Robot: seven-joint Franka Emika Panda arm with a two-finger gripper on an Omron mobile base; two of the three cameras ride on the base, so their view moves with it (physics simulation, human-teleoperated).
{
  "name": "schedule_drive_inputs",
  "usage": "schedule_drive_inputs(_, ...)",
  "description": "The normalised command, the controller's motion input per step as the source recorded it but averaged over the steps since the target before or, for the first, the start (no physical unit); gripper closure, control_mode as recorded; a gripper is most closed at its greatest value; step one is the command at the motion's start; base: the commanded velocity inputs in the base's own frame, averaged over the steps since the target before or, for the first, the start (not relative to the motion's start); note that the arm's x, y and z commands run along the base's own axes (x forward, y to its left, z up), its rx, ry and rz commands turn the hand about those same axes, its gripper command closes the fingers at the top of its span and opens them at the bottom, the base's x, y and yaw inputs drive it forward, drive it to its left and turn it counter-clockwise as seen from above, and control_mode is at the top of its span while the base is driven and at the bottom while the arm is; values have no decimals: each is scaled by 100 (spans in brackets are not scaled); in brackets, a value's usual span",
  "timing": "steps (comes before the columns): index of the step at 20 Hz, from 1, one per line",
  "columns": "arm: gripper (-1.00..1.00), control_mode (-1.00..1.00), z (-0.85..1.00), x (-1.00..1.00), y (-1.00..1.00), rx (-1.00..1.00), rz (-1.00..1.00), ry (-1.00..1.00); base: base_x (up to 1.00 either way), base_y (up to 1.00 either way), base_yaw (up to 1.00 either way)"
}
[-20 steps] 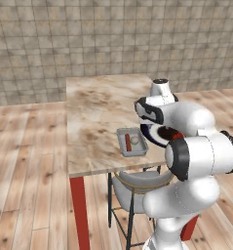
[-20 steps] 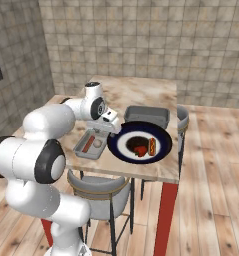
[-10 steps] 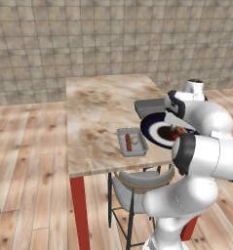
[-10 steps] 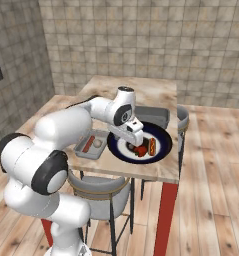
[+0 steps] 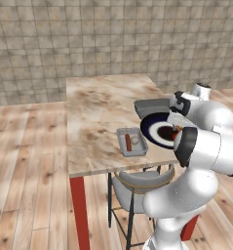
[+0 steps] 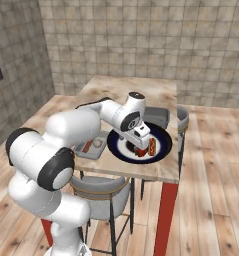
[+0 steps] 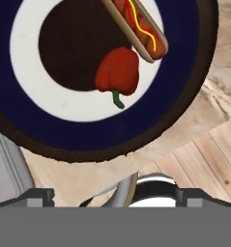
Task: Place one cooked food and one vegetable from the large plate to each tupperware container.
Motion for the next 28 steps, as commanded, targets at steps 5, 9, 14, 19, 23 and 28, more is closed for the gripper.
schedule_drive_inputs(5, -100, -100, -2, 24, -16, 0, -1, 9, 0, 0, 0)
schedule_drive_inputs(9, -100, -100, -14, 0, -16, 0, -4, 9, 0, 0, 0)
schedule_drive_inputs(14, -100, -100, -36, 2, -3, 0, -4, 1, 0, 0, 0)
schedule_drive_inputs(19, -100, -100, -42, 15, -4, -1, -1, 0, 0, 0, 0)
schedule_drive_inputs(23, -100, -100, -32, 9, -8, -1, 0, 0, 0, 0, 0)
schedule_drive_inputs(28, -100, -100, -11, 5, -9, 0, 0, 0, 0, 0, 0)
